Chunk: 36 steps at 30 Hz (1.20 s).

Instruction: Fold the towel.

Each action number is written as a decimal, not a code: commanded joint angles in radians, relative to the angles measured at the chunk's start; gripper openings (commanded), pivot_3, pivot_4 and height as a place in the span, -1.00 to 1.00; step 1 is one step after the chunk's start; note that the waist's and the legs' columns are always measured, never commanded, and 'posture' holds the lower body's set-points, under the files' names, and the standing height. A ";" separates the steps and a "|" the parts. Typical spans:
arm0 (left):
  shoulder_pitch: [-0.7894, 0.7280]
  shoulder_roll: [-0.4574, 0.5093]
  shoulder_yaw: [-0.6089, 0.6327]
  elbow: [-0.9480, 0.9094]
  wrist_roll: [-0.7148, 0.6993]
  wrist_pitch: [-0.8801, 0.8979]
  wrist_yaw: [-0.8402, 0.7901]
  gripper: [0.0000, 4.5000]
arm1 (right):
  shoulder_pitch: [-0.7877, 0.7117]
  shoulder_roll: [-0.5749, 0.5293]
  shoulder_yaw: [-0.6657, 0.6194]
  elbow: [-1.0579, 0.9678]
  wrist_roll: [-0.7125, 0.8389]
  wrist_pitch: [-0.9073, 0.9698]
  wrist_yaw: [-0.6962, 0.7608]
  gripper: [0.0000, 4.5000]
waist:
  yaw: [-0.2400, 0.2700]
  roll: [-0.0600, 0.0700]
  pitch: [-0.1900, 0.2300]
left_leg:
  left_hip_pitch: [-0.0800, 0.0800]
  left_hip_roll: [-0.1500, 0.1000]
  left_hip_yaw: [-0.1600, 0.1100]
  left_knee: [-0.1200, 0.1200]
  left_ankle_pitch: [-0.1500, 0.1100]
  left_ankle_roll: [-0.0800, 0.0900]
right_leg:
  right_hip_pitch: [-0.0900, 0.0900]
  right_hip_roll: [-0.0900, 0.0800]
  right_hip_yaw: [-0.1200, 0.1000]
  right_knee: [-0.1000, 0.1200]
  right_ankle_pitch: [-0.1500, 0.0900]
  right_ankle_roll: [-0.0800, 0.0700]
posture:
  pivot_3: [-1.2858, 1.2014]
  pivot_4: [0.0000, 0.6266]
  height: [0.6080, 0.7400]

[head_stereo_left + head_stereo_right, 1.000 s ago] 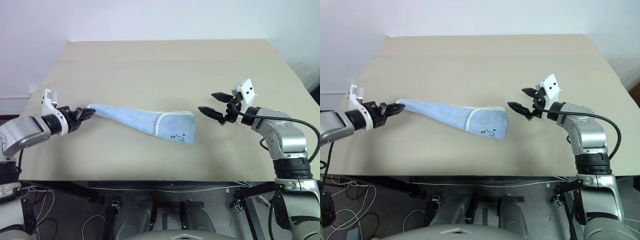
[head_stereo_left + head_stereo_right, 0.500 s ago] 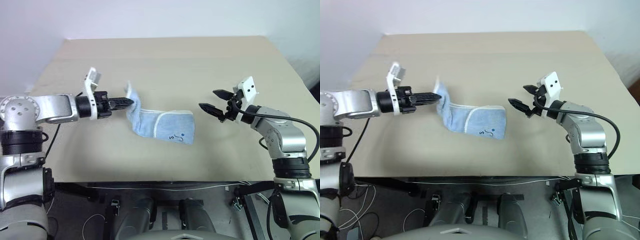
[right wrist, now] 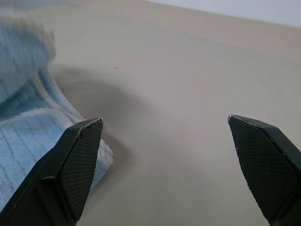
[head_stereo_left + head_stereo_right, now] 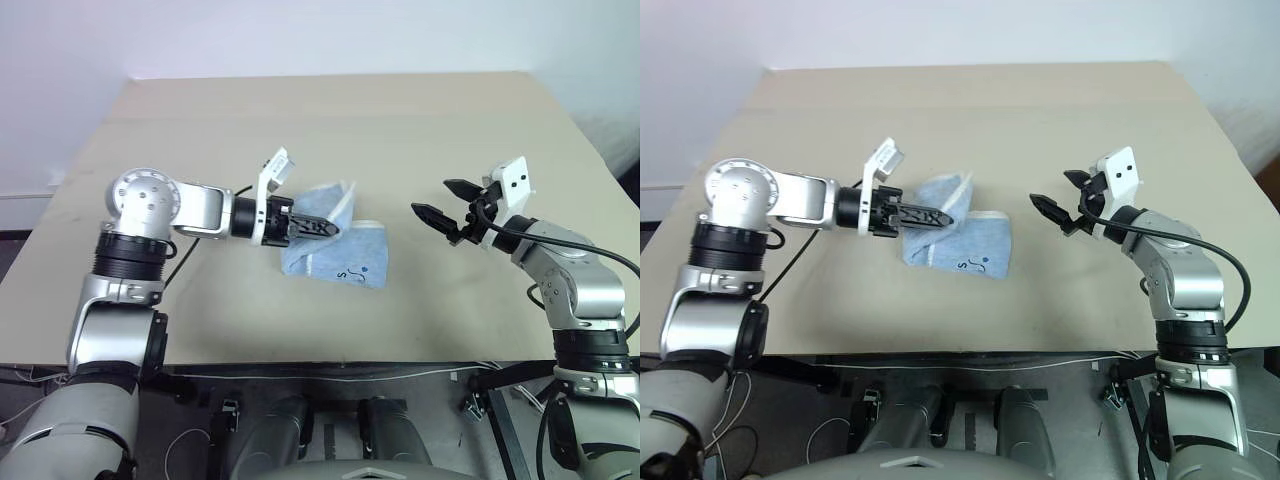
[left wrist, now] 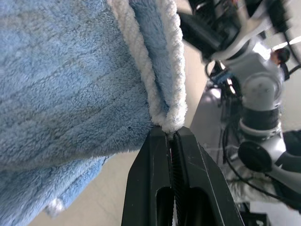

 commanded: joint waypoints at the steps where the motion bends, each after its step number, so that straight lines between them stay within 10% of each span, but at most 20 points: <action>1: -0.041 -0.024 -0.028 0.017 0.094 -0.037 -0.083 -0.99 | 0.011 -0.012 -0.035 -0.062 0.018 0.008 -0.017 1.00 | 0.001 0.000 0.000 | 0.000 0.000 0.000 0.000 0.000 0.000 | 0.000 0.000 0.000 0.000 0.000 0.000 | 0.03 -0.52 1.00; 22: 0.020 -0.159 -0.061 -0.058 0.313 -0.090 -0.251 -0.99 | 0.007 -0.013 -0.017 -0.050 -0.008 -0.020 -0.051 1.00 | 0.001 0.000 0.000 | 0.000 0.000 0.000 0.001 0.001 0.002 | 0.000 0.000 0.000 0.001 0.000 0.000 | 0.03 -0.52 1.00; 36: 0.036 -0.141 0.020 -0.152 0.351 -0.184 -0.295 0.94 | -0.003 -0.007 -0.024 -0.058 0.001 -0.009 -0.052 1.00 | 0.000 0.000 0.000 | 0.000 0.000 0.000 0.002 0.001 0.002 | 0.000 0.000 0.000 0.001 0.000 0.000 | 0.03 -0.52 1.00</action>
